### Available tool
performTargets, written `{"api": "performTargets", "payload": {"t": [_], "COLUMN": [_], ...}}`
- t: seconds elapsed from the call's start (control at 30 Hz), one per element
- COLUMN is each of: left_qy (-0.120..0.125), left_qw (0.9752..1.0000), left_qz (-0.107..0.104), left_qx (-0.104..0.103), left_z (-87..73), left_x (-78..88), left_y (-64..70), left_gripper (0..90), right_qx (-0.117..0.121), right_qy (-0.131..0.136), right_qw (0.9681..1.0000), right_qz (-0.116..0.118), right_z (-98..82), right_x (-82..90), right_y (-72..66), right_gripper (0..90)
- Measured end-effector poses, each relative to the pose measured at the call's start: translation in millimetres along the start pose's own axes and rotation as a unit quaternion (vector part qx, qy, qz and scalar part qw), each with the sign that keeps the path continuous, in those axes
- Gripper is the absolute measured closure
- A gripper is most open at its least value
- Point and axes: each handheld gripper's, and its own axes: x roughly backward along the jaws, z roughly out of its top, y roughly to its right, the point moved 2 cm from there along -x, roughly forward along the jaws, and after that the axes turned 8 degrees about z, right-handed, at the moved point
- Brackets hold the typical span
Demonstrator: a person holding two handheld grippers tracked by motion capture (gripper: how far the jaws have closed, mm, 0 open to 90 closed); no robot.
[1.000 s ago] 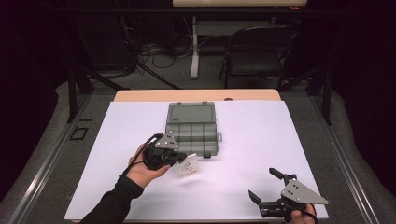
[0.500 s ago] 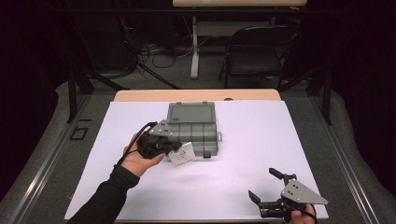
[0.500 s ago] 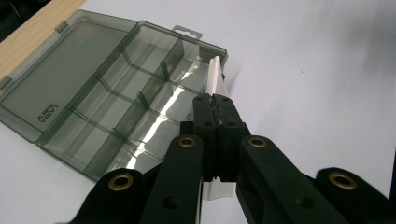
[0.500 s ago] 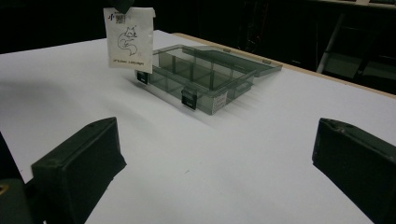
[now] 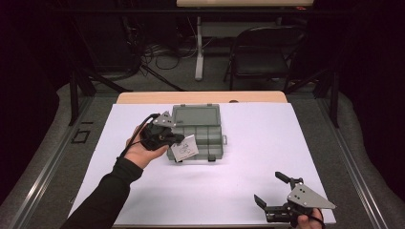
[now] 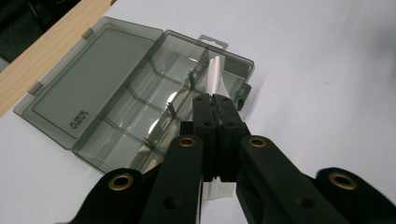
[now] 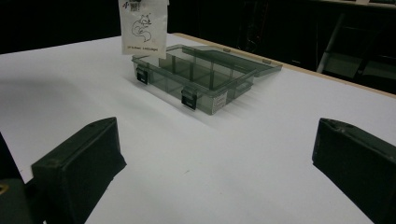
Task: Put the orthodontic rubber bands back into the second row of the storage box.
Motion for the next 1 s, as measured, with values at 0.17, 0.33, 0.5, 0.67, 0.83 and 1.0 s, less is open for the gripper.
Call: {"api": "performTargets", "payload": {"t": [0.17,0.33,0.5,0.67,0.83,1.0], "left_qy": [-0.006,-0.012,-0.015,-0.018,-0.026,-0.032], "left_qw": [1.0000,0.9999,0.9998,0.9997,0.9995,0.9994], "left_qz": [0.005,0.010,0.010,0.009,0.010,0.007], "left_qx": [0.003,0.007,0.009,0.014,0.015,0.013], "left_z": [6.0,9.1,10.9,11.6,11.6,11.7], "left_x": [-4.2,-10.0,-16.4,-23.2,-32.7,-42.3], "left_y": [-8.8,-16.0,-21.3,-23.9,-25.0,-25.8], "left_gripper": [89.8,89.8,89.7,89.7,89.8,89.8], "right_qx": [0.000,0.000,0.000,0.000,0.000,0.000], "right_qy": [0.000,0.000,0.001,0.000,0.001,0.001], "right_qw": [1.0000,1.0000,1.0000,1.0000,1.0000,1.0000], "right_qz": [0.000,0.000,0.001,0.001,0.002,0.002], "right_z": [0.0,0.0,0.1,0.0,0.1,0.2], "right_x": [0.0,0.2,0.1,0.1,0.0,0.2], "right_y": [0.0,0.0,-0.1,-0.1,-0.2,-0.4], "right_gripper": [0.8,0.8,0.8,0.8,0.8,0.8]}}
